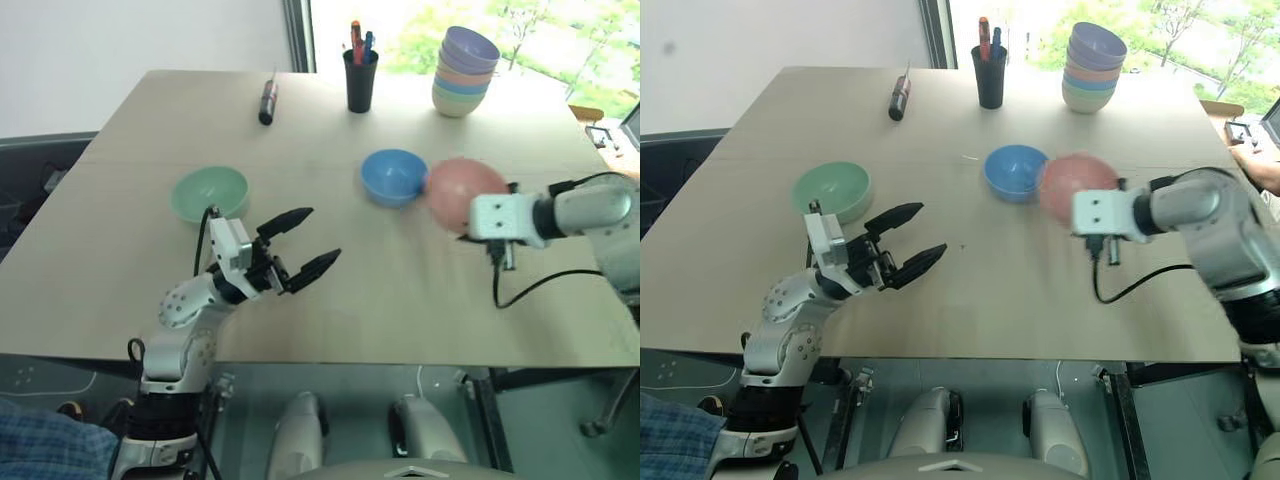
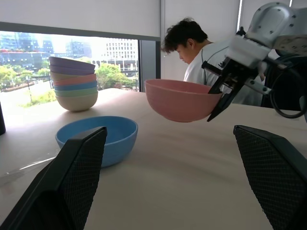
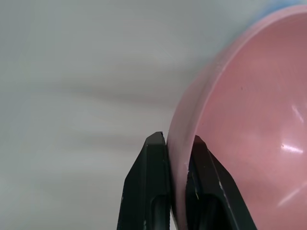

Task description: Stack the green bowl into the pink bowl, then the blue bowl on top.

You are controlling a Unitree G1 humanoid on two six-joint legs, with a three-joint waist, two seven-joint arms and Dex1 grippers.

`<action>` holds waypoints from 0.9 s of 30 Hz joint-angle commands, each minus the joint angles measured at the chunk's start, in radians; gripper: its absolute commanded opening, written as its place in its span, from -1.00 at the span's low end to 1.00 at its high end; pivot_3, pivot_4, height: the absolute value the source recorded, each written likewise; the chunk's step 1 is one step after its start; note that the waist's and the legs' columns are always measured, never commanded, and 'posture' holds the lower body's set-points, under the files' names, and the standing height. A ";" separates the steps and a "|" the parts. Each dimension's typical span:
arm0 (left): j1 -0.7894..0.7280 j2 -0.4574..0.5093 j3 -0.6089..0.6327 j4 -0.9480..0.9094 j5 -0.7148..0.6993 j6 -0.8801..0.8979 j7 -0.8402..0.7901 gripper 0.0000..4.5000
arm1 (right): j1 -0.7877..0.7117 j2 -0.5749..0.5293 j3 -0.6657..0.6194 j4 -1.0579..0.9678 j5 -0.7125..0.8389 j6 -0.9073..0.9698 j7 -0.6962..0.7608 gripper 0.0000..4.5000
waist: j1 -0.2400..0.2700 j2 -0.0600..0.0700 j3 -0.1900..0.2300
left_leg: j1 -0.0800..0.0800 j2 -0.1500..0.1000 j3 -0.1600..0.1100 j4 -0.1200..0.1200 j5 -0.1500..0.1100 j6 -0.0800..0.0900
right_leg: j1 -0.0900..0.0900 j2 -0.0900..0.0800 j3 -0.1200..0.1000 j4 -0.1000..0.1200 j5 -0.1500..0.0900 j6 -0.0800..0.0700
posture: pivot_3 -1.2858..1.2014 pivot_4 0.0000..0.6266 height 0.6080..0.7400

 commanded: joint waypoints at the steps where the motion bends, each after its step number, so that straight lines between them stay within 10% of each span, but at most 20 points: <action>1: -0.012 0.010 0.024 -0.010 -0.005 -0.017 -0.001 1.00 | -0.012 0.039 0.078 -0.137 -0.012 0.098 0.009 -0.98 | 0.000 0.000 0.000 | 0.000 0.000 0.000 0.000 0.000 0.000 | 0.000 0.000 0.000 0.000 0.000 0.000 | 0.03 -0.52 1.00; 10: -0.004 0.011 0.022 -0.020 -0.005 -0.015 0.005 1.00 | -0.072 0.167 0.267 -0.043 -0.163 0.106 -0.063 -0.98 | -0.003 -0.001 0.000 | 0.000 0.000 0.000 0.001 0.000 0.000 | 0.000 0.000 0.000 0.001 0.000 0.000 | 0.03 -0.52 1.00; 21: 0.009 0.014 0.022 -0.020 -0.002 -0.021 0.005 1.00 | -0.101 0.192 0.147 -0.096 -0.023 0.252 0.003 0.82 | -0.004 -0.001 0.000 | 0.000 0.000 0.000 0.000 0.000 0.000 | 0.000 0.000 0.000 0.001 0.000 0.000 | 0.03 -0.52 1.00; 27: -0.021 0.027 0.031 -0.008 0.029 0.027 0.083 1.00 | -0.110 0.232 -0.157 -0.127 0.212 0.384 -0.062 0.99 | -0.004 -0.002 0.000 | 0.000 0.000 -0.001 0.000 0.000 0.000 | 0.000 0.000 0.000 0.001 0.000 0.000 | 0.03 -0.52 1.00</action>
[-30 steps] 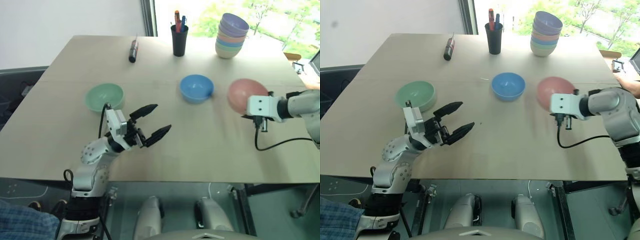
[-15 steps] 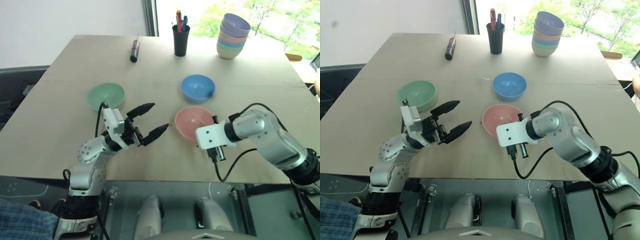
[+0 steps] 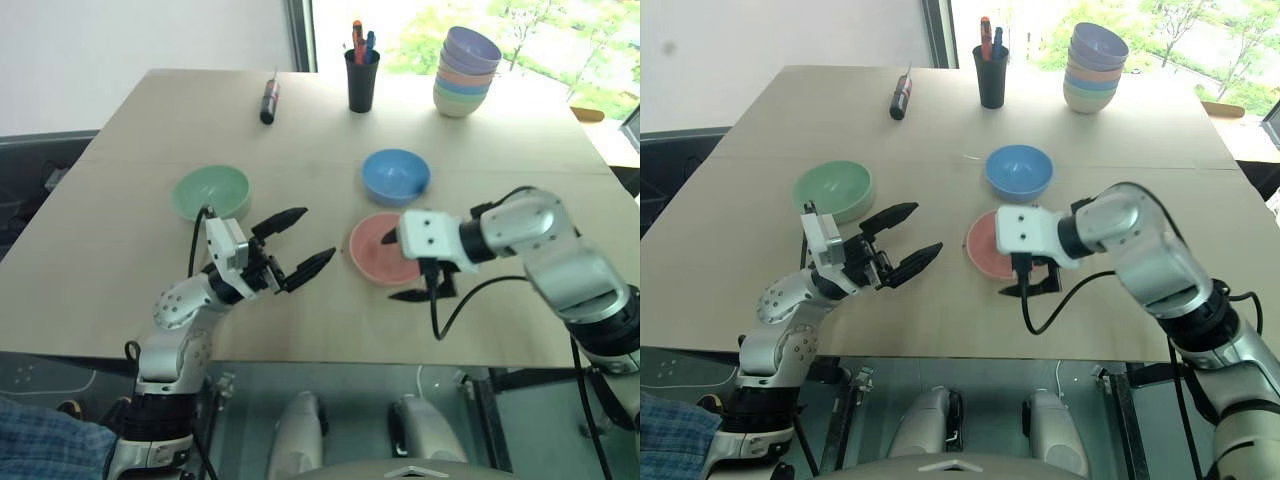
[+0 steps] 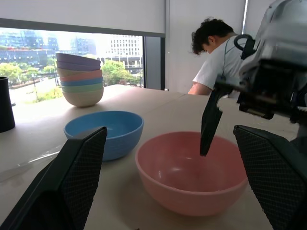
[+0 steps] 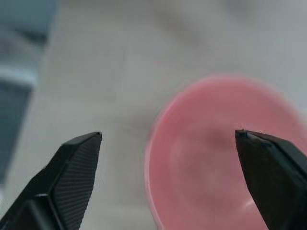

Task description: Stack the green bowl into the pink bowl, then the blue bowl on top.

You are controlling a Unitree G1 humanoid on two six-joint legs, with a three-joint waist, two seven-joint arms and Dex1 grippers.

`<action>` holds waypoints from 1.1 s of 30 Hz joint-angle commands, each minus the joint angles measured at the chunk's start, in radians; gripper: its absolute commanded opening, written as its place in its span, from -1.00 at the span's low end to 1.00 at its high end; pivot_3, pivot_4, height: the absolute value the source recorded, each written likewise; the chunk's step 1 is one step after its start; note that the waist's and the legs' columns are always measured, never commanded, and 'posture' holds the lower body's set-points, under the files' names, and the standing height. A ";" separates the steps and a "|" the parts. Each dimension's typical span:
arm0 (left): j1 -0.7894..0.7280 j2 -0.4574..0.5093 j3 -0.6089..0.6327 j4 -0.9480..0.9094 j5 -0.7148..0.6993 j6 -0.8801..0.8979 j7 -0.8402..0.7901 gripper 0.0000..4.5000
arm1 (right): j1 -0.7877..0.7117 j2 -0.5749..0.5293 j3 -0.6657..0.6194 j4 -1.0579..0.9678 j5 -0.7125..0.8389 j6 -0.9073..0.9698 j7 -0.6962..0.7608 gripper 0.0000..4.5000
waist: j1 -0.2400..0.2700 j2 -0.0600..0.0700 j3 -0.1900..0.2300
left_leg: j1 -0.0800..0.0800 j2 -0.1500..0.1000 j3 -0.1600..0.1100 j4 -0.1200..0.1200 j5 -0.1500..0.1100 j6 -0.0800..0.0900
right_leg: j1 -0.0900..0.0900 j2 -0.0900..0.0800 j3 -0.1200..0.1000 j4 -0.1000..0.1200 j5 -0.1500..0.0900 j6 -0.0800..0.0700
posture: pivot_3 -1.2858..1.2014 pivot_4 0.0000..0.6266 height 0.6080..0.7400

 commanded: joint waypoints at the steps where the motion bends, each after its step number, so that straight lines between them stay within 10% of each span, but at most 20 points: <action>1: -0.044 0.026 0.022 0.004 0.042 0.046 0.077 1.00 | 0.009 0.011 -0.281 -0.014 0.162 0.069 -0.052 0.99 | 0.001 -0.001 0.000 | 0.000 0.000 0.000 0.000 0.000 0.000 | 0.000 0.000 0.000 0.000 0.000 0.000 | 0.03 -0.52 1.00; 13: -0.229 0.168 -0.061 0.197 0.339 0.142 0.215 1.00 | 0.334 0.008 -0.830 -0.142 0.646 0.150 -0.163 0.99 | 0.016 -0.003 0.002 | 0.000 0.000 -0.001 -0.001 0.000 0.000 | 0.000 0.000 0.000 0.000 0.000 0.000 | 0.03 -0.52 1.00; 33: -0.361 0.224 -0.101 0.289 0.587 0.357 0.370 1.00 | 0.420 -0.121 -0.782 -0.150 0.819 0.028 -0.303 0.99 | 0.021 -0.004 0.002 | -0.001 -0.001 -0.001 -0.001 0.000 0.000 | 0.000 0.000 0.000 -0.001 0.000 0.000 | 0.03 -0.52 1.00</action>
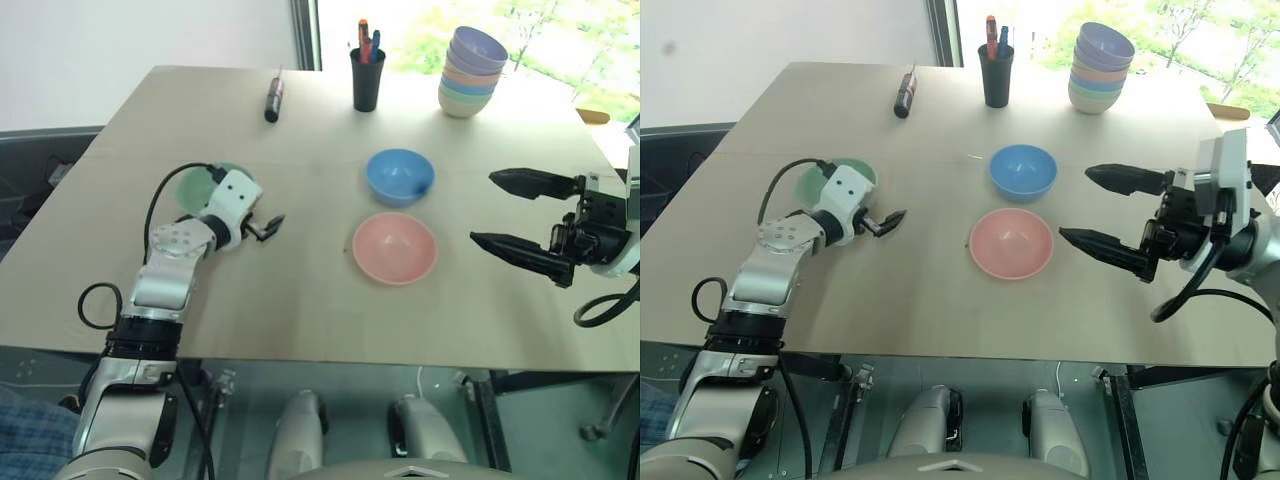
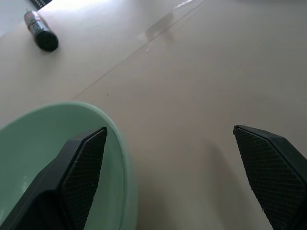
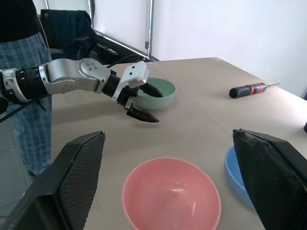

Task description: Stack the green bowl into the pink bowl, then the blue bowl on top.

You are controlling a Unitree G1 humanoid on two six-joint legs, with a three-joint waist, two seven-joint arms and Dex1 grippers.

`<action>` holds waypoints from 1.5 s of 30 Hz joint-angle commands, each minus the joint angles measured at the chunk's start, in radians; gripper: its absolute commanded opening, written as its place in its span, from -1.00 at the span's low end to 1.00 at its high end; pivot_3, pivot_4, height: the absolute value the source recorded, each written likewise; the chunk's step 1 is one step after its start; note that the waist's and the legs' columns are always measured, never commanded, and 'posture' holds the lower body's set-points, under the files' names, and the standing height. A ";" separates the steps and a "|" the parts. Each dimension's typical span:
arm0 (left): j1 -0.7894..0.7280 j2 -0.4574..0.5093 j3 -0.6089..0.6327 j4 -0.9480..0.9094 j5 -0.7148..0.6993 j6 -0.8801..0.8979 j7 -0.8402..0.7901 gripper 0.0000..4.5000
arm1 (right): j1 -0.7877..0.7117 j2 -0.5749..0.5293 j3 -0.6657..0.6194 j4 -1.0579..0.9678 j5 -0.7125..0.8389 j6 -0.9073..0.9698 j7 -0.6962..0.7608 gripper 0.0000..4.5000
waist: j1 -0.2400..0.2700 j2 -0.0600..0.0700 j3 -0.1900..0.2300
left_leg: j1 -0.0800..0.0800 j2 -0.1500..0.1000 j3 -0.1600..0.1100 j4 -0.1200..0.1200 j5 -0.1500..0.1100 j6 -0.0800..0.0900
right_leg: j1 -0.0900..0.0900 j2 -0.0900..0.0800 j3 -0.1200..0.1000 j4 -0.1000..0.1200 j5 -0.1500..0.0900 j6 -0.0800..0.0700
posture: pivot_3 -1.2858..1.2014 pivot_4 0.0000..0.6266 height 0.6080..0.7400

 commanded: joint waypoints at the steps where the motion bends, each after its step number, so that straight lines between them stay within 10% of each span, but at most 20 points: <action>1: -0.010 0.030 0.006 -0.025 0.032 0.028 0.018 1.00 | 0.011 -0.022 -0.004 0.000 0.025 -0.038 -0.007 0.99 | 0.001 0.000 0.000 | 0.000 0.000 0.000 0.000 0.000 0.000 | 0.000 0.000 0.000 0.000 0.000 0.000 | 0.03 -0.52 1.00; 14: 0.012 0.080 0.012 0.016 0.084 0.110 0.040 1.00 | 0.014 -0.025 0.026 -0.014 0.097 -0.094 -0.037 0.99 | 0.001 -0.001 0.000 | 0.000 0.000 0.000 0.000 0.000 0.000 | 0.000 0.000 0.000 0.000 0.000 0.000 | 0.03 -0.52 1.00; 26: 0.008 0.082 0.004 0.033 0.088 0.092 0.032 -0.93 | 0.027 -0.044 0.047 -0.013 0.104 -0.126 -0.057 1.00 | 0.001 -0.001 0.000 | 0.000 0.000 0.000 0.000 0.000 0.000 | 0.000 0.000 0.000 0.000 0.000 0.000 | 0.03 -0.52 1.00; 45: -0.248 0.128 -0.140 0.002 -0.011 -0.208 -0.434 -0.93 | 0.061 -0.054 0.094 0.011 0.062 -0.197 -0.036 1.00 | 0.002 -0.002 0.001 | -0.001 0.000 -0.001 0.001 0.000 0.000 | 0.000 0.000 -0.001 0.000 0.000 0.000 | 0.03 -0.52 1.00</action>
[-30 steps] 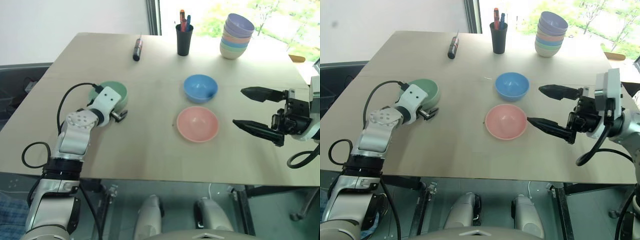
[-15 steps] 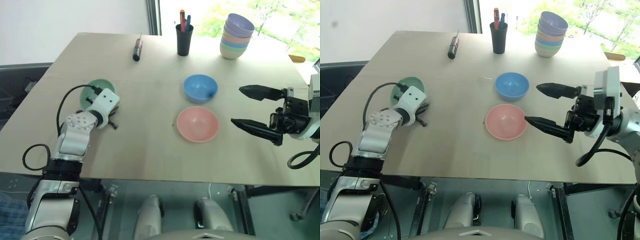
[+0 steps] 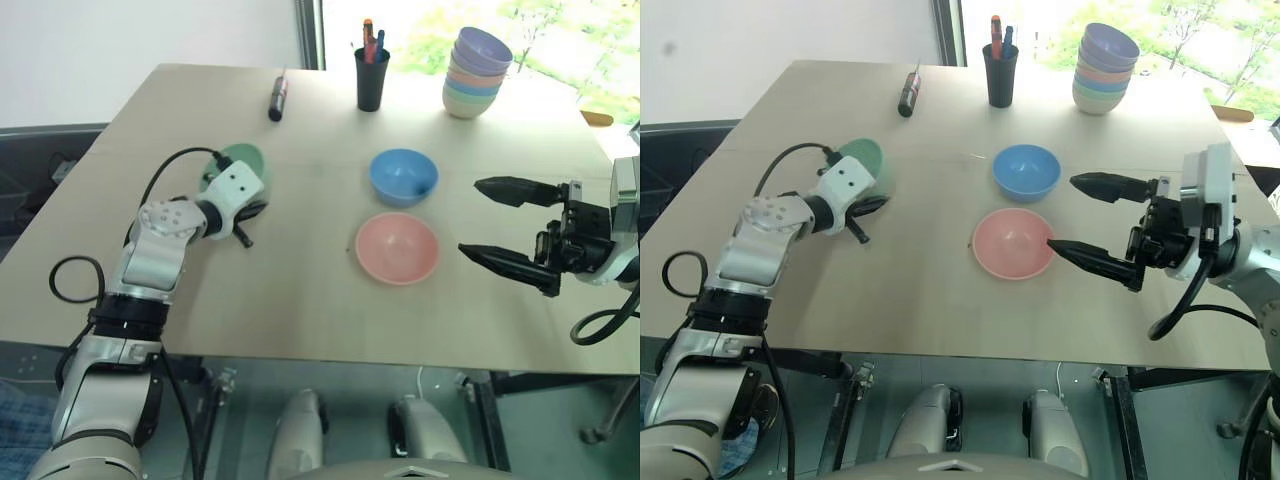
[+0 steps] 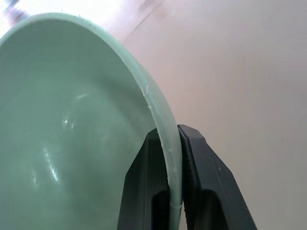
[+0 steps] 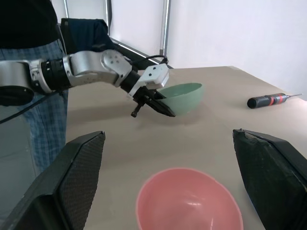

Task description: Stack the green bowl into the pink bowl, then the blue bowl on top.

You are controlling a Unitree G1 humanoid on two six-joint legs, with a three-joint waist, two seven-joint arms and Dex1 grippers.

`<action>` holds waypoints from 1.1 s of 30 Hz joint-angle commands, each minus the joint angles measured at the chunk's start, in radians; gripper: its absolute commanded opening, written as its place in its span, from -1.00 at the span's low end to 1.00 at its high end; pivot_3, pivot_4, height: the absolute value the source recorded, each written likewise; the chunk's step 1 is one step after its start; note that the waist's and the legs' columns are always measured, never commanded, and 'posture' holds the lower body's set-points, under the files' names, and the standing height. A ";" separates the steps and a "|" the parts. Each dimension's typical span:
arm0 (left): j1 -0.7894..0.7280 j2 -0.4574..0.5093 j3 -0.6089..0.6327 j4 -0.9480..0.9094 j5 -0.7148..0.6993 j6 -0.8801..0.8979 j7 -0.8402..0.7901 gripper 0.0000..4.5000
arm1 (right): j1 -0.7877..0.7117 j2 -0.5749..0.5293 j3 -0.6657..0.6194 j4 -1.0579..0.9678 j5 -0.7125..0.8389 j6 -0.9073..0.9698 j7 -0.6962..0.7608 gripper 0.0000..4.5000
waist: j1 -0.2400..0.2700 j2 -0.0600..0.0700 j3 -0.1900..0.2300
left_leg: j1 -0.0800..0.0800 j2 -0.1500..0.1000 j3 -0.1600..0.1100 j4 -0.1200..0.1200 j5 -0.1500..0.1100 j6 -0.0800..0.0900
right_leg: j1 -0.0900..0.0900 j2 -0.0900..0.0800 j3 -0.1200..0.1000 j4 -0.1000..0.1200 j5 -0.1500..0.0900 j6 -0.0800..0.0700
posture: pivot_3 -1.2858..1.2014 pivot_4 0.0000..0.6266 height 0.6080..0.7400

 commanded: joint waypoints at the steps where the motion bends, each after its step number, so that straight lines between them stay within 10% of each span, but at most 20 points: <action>1: -0.116 0.005 -0.015 -0.033 -0.031 -0.145 -0.104 -0.93 | -0.007 -0.011 0.009 -0.002 -0.008 -0.035 0.011 1.00 | 0.002 0.000 0.000 | 0.000 0.000 0.000 0.000 0.000 0.000 | 0.000 0.000 0.000 0.000 0.000 0.000 | 0.03 -0.52 1.00; 11: -0.261 -0.116 -0.122 -0.010 -0.125 -0.560 -0.387 -0.93 | 0.001 -0.009 0.033 0.006 -0.032 -0.069 0.013 1.00 | 0.001 0.000 0.000 | 0.000 0.000 0.000 0.001 0.000 0.000 | 0.001 0.000 0.001 0.000 0.000 0.000 | 0.03 -0.52 1.00; 26: -0.263 -0.186 -0.192 0.013 -0.208 -0.697 -0.609 -0.93 | 0.018 -0.016 0.019 -0.003 -0.034 -0.073 -0.006 1.00 | 0.001 0.000 0.000 | 0.000 0.000 0.000 0.002 0.000 0.000 | 0.001 0.000 0.001 0.000 0.000 0.000 | 0.03 -0.52 1.00; 33: -0.268 -0.223 -0.172 0.052 -0.224 -0.682 -0.572 0.47 | 0.020 -0.019 0.028 0.000 -0.038 -0.074 -0.005 1.00 | 0.001 0.000 0.000 | 0.000 0.000 0.000 0.002 0.000 0.000 | 0.001 0.000 0.001 0.000 0.000 0.000 | 0.03 -0.52 1.00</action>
